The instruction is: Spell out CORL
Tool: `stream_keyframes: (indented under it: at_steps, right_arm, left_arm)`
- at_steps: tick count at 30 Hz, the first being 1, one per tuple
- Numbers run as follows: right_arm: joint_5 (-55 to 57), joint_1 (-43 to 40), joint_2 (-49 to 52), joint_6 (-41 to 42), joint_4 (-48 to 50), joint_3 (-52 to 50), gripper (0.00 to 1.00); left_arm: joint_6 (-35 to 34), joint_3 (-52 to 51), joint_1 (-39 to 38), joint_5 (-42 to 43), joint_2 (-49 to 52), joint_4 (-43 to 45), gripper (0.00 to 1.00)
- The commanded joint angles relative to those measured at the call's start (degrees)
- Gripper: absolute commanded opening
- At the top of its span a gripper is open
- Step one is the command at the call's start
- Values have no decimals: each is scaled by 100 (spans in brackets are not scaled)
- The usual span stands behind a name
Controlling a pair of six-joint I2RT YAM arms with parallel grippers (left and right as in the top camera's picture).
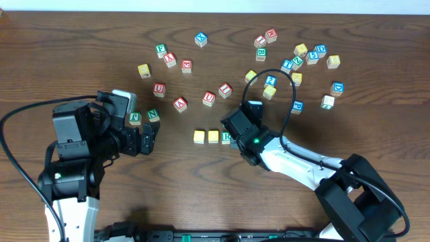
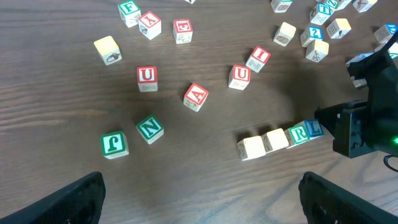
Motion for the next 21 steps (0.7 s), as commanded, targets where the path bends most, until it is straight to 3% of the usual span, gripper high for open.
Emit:
stream_keyframes:
  at_steps: [1, 21]
  right_arm:
    - [118, 20, 55, -39, 37, -33, 1]
    - [-199, 24, 55, -297, 118, -33, 1]
  left_arm:
    - [94, 136, 17, 76, -4, 2, 98]
    - [94, 136, 17, 76, -4, 2, 98]
